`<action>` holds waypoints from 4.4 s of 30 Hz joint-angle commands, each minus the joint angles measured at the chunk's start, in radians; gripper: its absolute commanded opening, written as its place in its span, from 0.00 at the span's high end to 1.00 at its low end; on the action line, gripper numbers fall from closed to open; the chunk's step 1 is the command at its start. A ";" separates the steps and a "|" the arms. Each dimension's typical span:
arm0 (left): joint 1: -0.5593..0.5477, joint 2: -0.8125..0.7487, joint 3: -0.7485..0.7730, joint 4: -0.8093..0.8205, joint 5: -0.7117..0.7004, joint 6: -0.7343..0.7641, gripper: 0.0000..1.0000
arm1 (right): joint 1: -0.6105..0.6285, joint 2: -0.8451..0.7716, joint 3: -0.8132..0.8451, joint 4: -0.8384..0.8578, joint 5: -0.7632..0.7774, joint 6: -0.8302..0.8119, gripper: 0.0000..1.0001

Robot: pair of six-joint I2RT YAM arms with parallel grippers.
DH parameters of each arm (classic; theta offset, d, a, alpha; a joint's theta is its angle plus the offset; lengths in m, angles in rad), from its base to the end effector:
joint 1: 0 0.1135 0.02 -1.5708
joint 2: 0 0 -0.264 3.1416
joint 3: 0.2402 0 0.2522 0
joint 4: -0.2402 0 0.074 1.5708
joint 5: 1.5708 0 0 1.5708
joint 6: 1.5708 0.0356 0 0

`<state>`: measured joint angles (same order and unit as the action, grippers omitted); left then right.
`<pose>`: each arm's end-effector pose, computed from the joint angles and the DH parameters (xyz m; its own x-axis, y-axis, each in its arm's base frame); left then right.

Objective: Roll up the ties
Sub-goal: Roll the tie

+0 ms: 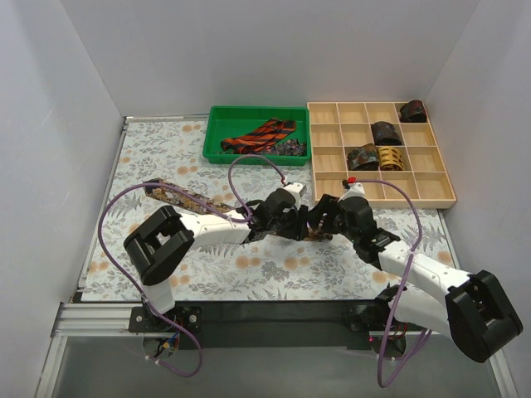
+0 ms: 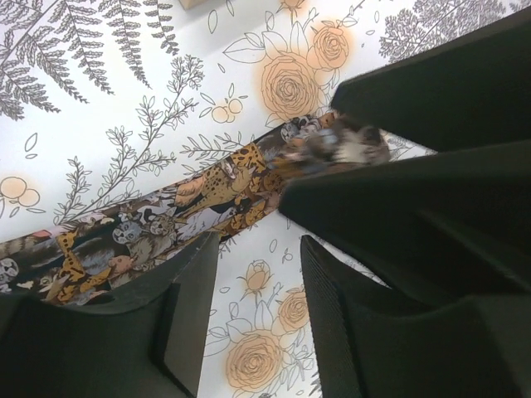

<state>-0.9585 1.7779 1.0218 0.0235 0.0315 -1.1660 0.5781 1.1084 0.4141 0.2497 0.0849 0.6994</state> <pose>0.2147 -0.3076 0.1742 -0.9156 -0.2949 -0.2734 -0.0259 0.7218 -0.6917 0.1924 0.1219 0.1921 -0.5849 0.3843 -0.7143 -0.1357 0.8219 0.5533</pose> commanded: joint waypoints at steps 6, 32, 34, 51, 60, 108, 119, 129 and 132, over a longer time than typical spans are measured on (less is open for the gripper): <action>0.000 -0.049 0.052 -0.004 0.007 -0.106 0.48 | -0.012 -0.133 0.083 -0.199 0.185 -0.130 0.30; -0.032 0.124 0.218 -0.060 0.091 0.080 0.55 | -0.494 -0.131 0.005 -0.360 -0.375 -0.319 0.43; -0.032 0.138 0.228 -0.063 0.096 0.094 0.55 | -0.500 -0.128 -0.005 -0.359 -0.379 -0.330 0.43; -0.032 0.176 0.256 -0.071 0.104 0.143 0.55 | -0.554 -0.044 -0.029 -0.380 -0.344 -0.394 0.68; -0.026 0.126 0.224 -0.089 0.042 0.187 0.55 | -0.558 -0.016 -0.005 -0.428 -0.277 -0.445 0.94; 0.018 0.107 0.035 -0.002 0.045 0.074 0.91 | -0.069 0.258 0.449 -0.905 0.424 -0.324 0.99; 0.020 0.084 0.012 0.009 0.024 0.063 0.92 | 0.071 0.389 0.575 -1.036 0.579 -0.224 0.99; 0.018 0.041 -0.006 0.015 -0.019 0.065 0.91 | 0.055 0.372 0.534 -1.083 0.725 -0.176 0.99; 0.020 0.032 -0.003 0.016 -0.019 0.065 0.91 | 0.058 0.390 0.552 -1.087 0.730 -0.176 0.99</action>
<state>-0.9382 1.8683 1.0245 0.0452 0.0368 -1.1007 0.6361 1.4990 0.9508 -0.8093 0.7418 0.4896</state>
